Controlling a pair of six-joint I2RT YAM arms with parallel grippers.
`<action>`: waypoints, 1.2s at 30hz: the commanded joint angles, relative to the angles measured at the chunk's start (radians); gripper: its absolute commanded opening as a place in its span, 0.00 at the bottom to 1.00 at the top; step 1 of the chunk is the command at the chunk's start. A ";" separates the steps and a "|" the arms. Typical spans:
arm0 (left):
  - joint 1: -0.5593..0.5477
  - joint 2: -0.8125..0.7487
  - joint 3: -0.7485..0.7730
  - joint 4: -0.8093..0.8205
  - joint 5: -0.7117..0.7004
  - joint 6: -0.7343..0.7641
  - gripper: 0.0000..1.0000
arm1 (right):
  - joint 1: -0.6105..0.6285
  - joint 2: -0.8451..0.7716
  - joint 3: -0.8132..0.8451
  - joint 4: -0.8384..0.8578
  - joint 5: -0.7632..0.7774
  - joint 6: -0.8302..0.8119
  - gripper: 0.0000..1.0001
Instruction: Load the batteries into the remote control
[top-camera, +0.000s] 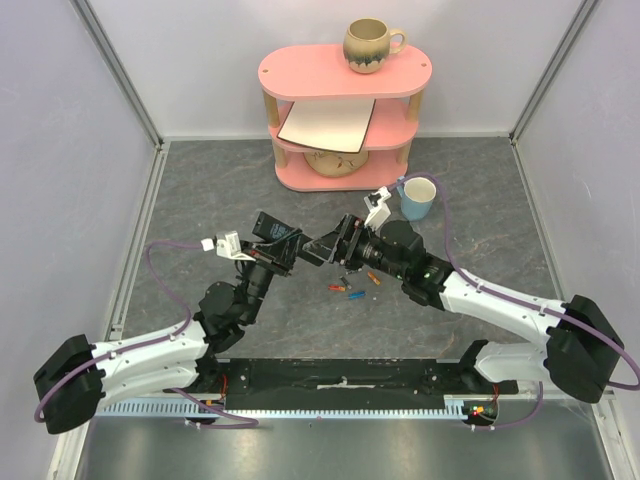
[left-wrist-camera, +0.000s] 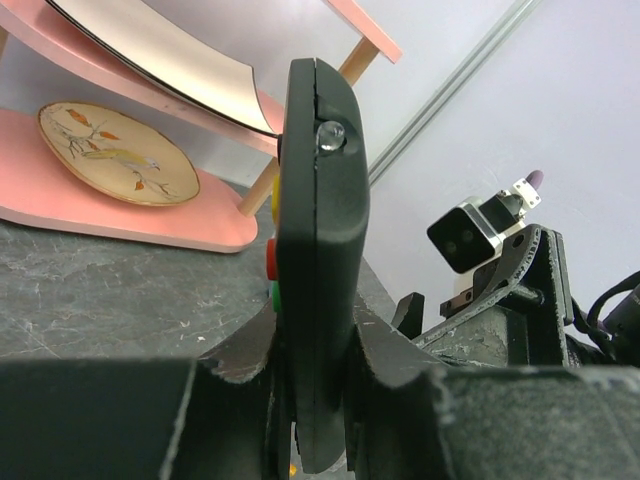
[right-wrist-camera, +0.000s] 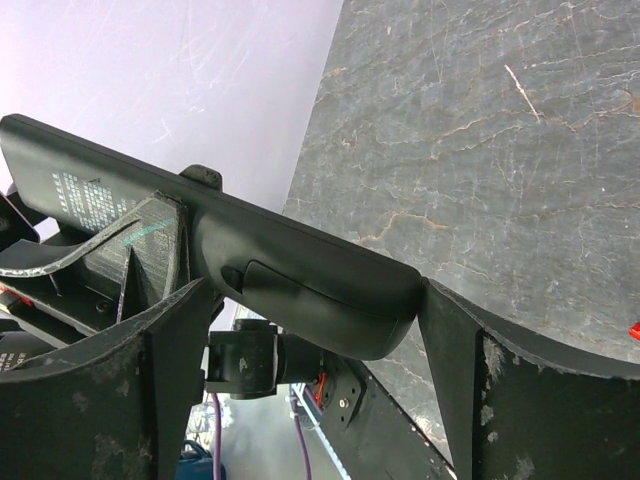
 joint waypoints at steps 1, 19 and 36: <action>-0.005 0.006 0.045 0.008 0.013 0.050 0.02 | 0.004 0.002 0.055 -0.026 0.005 -0.016 0.90; -0.008 0.003 0.039 0.041 0.005 0.093 0.02 | 0.003 -0.023 0.030 -0.055 0.103 0.050 0.86; -0.011 0.016 0.041 0.057 0.018 0.079 0.02 | 0.006 0.046 0.064 -0.061 0.038 0.036 0.81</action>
